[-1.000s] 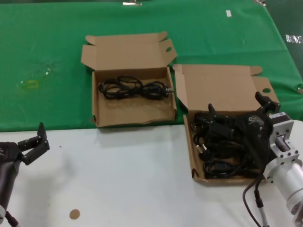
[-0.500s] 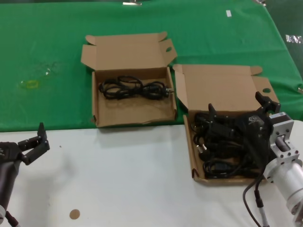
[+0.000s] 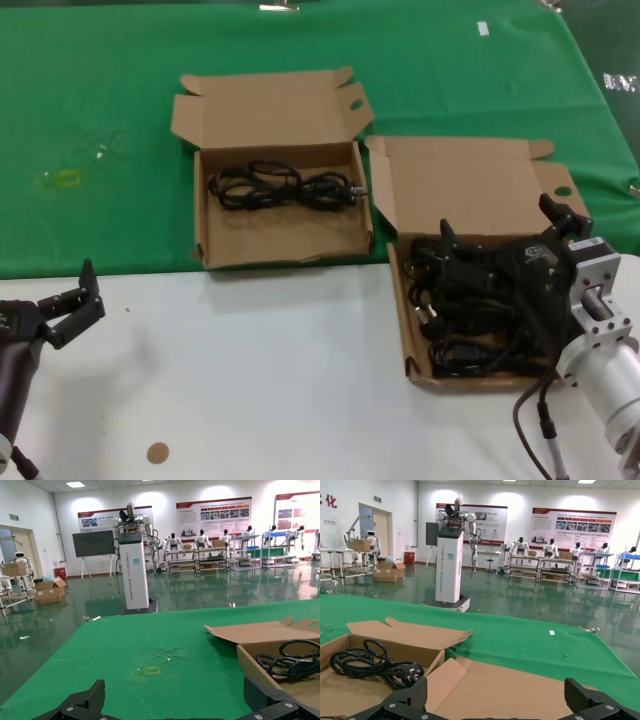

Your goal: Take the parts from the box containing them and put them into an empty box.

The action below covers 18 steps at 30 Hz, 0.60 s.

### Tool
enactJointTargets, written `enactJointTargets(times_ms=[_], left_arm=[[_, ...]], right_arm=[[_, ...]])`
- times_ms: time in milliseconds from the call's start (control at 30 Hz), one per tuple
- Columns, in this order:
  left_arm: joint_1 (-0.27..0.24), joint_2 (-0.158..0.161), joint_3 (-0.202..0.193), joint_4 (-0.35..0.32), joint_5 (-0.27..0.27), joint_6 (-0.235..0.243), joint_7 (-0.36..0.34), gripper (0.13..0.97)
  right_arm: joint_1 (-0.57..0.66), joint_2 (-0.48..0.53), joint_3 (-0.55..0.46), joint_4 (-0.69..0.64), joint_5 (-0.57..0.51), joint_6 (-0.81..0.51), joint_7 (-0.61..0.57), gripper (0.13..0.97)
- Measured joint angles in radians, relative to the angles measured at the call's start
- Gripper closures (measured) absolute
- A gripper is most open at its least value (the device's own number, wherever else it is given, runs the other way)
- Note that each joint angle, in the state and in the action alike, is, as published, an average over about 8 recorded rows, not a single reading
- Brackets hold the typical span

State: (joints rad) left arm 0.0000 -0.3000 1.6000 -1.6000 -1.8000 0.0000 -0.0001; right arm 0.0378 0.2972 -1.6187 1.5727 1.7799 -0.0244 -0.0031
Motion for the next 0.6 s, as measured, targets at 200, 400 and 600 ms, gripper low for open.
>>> enactJointTargets(times_ms=[200,400,600], left_arm=[[0.000,0.000,0.000,0.000,0.000,0.000,0.000,0.132],[0.000,0.000,0.000,0.000,0.000,0.000,0.000,0.132],[0.000,0.000,0.000,0.000,0.000,0.000,0.000,0.132]], right_arm=[[0.000,0.000,0.000,0.000,0.000,0.000,0.000,0.129],[0.000,0.000,0.000,0.000,0.000,0.000,0.000,0.129],[0.000,0.000,0.000,0.000,0.000,0.000,0.000,0.129]])
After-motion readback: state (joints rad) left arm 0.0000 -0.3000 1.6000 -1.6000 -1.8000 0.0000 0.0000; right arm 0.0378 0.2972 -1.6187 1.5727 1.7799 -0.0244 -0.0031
